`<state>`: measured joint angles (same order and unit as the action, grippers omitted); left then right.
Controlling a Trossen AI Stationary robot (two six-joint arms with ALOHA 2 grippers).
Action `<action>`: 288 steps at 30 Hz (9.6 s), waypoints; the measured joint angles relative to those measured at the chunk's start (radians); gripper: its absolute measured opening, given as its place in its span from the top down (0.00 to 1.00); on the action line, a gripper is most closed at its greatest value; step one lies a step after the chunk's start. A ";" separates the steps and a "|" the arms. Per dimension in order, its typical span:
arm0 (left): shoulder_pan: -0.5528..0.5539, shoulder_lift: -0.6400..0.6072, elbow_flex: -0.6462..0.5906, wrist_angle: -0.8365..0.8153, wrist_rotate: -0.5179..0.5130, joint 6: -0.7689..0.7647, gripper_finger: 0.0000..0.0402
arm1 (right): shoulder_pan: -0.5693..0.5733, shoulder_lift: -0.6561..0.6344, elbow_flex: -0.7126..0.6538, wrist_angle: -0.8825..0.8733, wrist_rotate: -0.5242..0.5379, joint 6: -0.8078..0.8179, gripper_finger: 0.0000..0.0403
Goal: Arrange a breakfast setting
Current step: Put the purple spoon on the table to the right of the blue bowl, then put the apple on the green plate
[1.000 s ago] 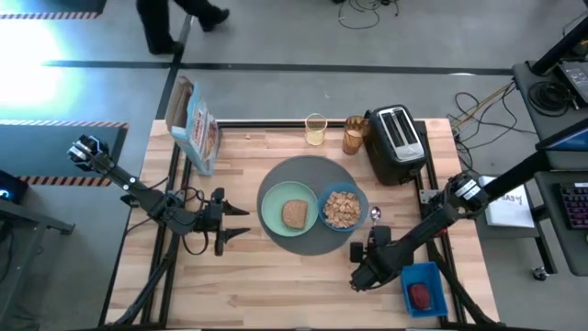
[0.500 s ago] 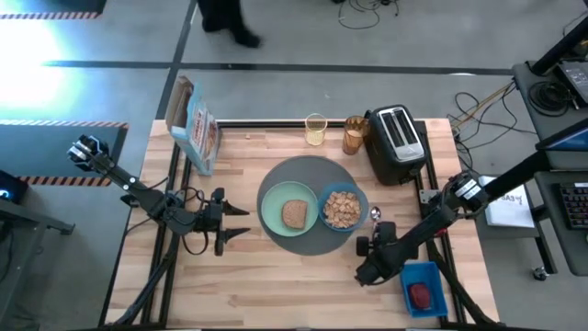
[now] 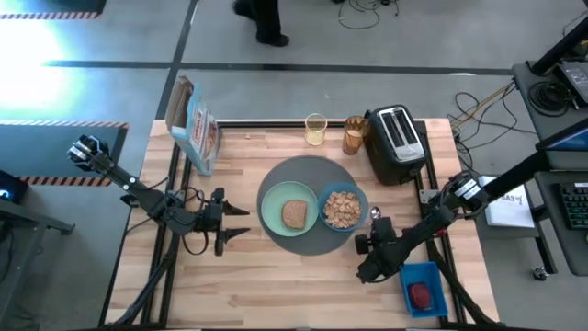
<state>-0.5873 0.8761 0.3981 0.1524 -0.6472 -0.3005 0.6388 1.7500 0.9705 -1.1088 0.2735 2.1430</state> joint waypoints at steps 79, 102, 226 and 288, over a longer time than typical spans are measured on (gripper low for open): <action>0.000 0.008 0.000 -0.034 0.000 0.004 0.49 | -0.096 -0.013 0.090 0.179 -0.096 -0.081 0.63; 0.000 0.008 0.000 -0.034 0.000 0.004 0.49 | -0.097 -0.016 0.055 0.171 -0.151 -0.075 0.83; 0.002 0.008 0.000 -0.027 0.000 0.000 0.49 | 0.277 -0.042 0.052 0.097 -0.892 -0.067 0.51; 0.002 0.008 0.000 -0.019 0.000 0.000 0.49 | 0.280 -0.126 0.362 -0.266 -0.306 -0.160 0.92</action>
<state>-0.5854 0.8845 0.3981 0.1329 -0.6472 -0.3008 0.9184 1.6238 1.3328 -1.3750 -0.0324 1.9828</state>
